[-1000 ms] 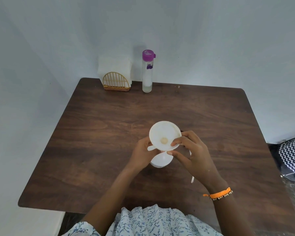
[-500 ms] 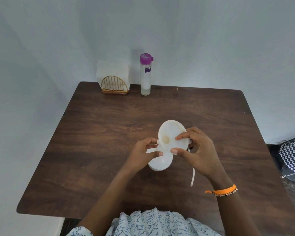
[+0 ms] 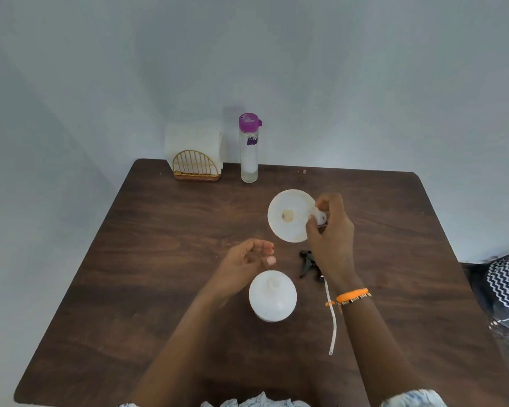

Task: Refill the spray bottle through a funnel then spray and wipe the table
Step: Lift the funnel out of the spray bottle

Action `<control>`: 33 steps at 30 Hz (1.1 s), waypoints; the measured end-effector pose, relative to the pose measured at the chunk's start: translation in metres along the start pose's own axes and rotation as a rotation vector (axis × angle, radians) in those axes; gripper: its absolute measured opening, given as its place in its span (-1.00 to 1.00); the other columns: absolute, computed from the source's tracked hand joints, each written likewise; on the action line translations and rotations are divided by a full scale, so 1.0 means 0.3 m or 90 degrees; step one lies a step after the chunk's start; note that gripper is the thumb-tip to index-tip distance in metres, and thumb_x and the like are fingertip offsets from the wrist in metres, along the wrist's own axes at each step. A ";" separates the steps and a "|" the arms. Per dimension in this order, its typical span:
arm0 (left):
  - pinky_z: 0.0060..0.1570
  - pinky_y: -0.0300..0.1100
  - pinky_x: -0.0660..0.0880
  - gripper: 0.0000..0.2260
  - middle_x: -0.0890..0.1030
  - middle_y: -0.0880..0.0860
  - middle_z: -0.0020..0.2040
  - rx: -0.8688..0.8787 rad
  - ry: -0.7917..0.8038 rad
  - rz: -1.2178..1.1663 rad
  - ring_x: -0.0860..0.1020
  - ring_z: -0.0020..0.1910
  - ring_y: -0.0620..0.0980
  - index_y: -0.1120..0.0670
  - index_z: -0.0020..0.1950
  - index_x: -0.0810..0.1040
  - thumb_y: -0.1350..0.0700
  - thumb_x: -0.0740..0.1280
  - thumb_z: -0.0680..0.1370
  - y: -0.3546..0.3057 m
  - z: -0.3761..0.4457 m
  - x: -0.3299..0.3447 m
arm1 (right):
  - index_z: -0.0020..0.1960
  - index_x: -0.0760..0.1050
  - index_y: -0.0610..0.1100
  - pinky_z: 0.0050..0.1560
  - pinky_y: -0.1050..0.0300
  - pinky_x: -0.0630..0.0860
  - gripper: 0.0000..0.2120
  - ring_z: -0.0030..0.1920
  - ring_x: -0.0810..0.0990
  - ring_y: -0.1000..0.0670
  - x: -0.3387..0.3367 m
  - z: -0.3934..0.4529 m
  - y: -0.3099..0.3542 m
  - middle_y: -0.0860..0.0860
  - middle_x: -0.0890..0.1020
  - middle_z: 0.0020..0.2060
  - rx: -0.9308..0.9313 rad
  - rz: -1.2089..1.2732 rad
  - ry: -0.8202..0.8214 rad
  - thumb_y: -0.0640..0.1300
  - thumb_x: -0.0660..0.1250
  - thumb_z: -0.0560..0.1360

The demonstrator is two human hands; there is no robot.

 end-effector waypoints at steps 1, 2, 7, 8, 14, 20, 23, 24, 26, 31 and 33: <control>0.04 -0.28 0.51 -0.82 0.63 -0.09 0.05 0.002 -0.011 0.001 0.60 0.03 -0.16 -0.04 0.10 0.57 0.05 0.38 0.50 -0.005 0.017 -0.008 | 0.08 0.38 -0.13 -0.19 0.40 0.44 -0.76 -0.09 0.49 0.06 0.028 0.033 -0.024 0.03 0.51 -0.05 0.012 -0.001 0.003 -0.35 0.27 0.46; 0.08 -0.24 0.51 -0.84 0.63 -0.08 0.04 0.002 -0.020 0.001 0.61 0.03 -0.13 -0.04 0.10 0.57 0.03 0.36 0.52 -0.007 0.035 -0.013 | 0.15 0.39 -0.13 -0.13 0.30 0.48 -0.71 -0.05 0.50 0.04 0.058 0.065 -0.051 0.02 0.53 0.00 0.022 -0.006 0.007 -0.33 0.27 0.47; 0.09 -0.24 0.49 -0.88 0.63 -0.11 0.02 -0.021 -0.049 0.032 0.60 0.04 -0.14 -0.08 0.07 0.57 0.02 0.32 0.55 -0.011 0.151 -0.026 | 0.11 0.48 -0.18 0.02 0.00 0.51 -0.73 0.01 0.53 -0.05 0.193 0.227 -0.191 -0.05 0.58 0.04 0.032 -0.059 0.004 -0.34 0.26 0.43; 0.06 -0.29 0.49 -0.88 0.63 -0.10 0.01 -0.021 -0.051 0.031 0.60 0.03 -0.14 -0.06 0.07 0.57 0.05 0.32 0.55 -0.016 0.174 -0.025 | 0.08 0.48 -0.19 0.02 -0.02 0.50 -0.75 -0.01 0.52 -0.05 0.215 0.257 -0.225 -0.05 0.58 0.02 0.048 -0.057 0.001 -0.34 0.26 0.42; 0.04 -0.31 0.48 -0.89 0.64 -0.08 -0.01 -0.039 -0.045 0.037 0.60 0.00 -0.13 -0.08 0.02 0.57 0.11 0.32 0.55 -0.010 0.305 -0.011 | -0.02 0.44 -0.18 -0.02 -0.01 0.48 -0.83 -0.05 0.50 -0.07 0.328 0.408 -0.431 -0.05 0.55 -0.06 0.154 -0.045 0.002 -0.34 0.24 0.41; 0.04 -0.29 0.48 -0.88 0.64 -0.02 0.00 -0.065 -0.059 0.024 0.60 0.00 -0.09 -0.02 0.04 0.59 0.16 0.32 0.55 0.030 0.391 -0.014 | -0.07 0.43 -0.20 -0.01 0.11 0.42 -0.90 0.06 0.51 -0.07 0.419 0.500 -0.565 -0.09 0.56 -0.06 0.190 -0.026 0.003 -0.34 0.23 0.43; 0.01 -0.33 0.49 -0.88 0.64 0.04 0.02 -0.076 -0.079 0.008 0.61 -0.02 -0.07 0.04 0.05 0.59 0.18 0.32 0.55 0.045 0.410 -0.025 | -0.07 0.43 -0.22 -0.13 0.21 0.30 -0.90 -0.09 0.47 -0.03 0.442 0.531 -0.597 -0.09 0.54 -0.09 0.206 -0.029 -0.005 -0.34 0.23 0.43; -0.03 -0.39 0.48 -0.88 0.64 0.04 0.02 -0.079 -0.086 0.008 0.61 -0.03 -0.09 0.05 0.06 0.59 0.18 0.31 0.56 0.051 0.415 -0.028 | -0.07 0.43 -0.22 -0.13 0.22 0.30 -0.89 -0.11 0.46 -0.02 0.447 0.540 -0.606 -0.08 0.54 -0.09 0.210 -0.028 -0.008 -0.34 0.23 0.42; -0.11 -0.50 0.45 -0.88 0.64 0.04 0.02 -0.083 -0.093 0.010 0.60 -0.05 -0.13 0.07 0.07 0.59 0.18 0.31 0.56 0.058 0.421 -0.030 | -0.07 0.43 -0.22 -0.14 0.25 0.29 -0.88 -0.12 0.44 0.01 0.460 0.554 -0.625 -0.07 0.53 -0.09 0.212 -0.029 -0.008 -0.34 0.24 0.41; -0.14 -0.54 0.42 -0.87 0.64 0.08 0.02 -0.089 -0.107 0.004 0.59 -0.03 -0.07 0.10 0.07 0.59 0.21 0.30 0.56 0.065 0.429 -0.028 | -0.10 0.43 -0.24 -0.18 0.30 0.26 -0.90 -0.14 0.41 0.03 0.482 0.582 -0.646 -0.07 0.53 -0.12 0.204 -0.024 -0.004 -0.37 0.24 0.40; -0.13 -0.54 0.42 -0.88 0.64 0.07 0.02 -0.092 -0.106 0.005 0.60 0.00 -0.05 0.07 0.06 0.59 0.20 0.30 0.56 0.067 0.432 -0.025 | -0.10 0.44 -0.24 -0.16 0.27 0.28 -0.91 -0.14 0.41 0.03 0.488 0.590 -0.651 -0.07 0.53 -0.12 0.203 -0.021 0.003 -0.37 0.24 0.42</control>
Point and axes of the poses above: each hand's wrist, its own z-axis towards the middle knuckle, its own x-axis out of the palm, y = z × x, the point moved 10 cm from there along z, towards the middle knuckle
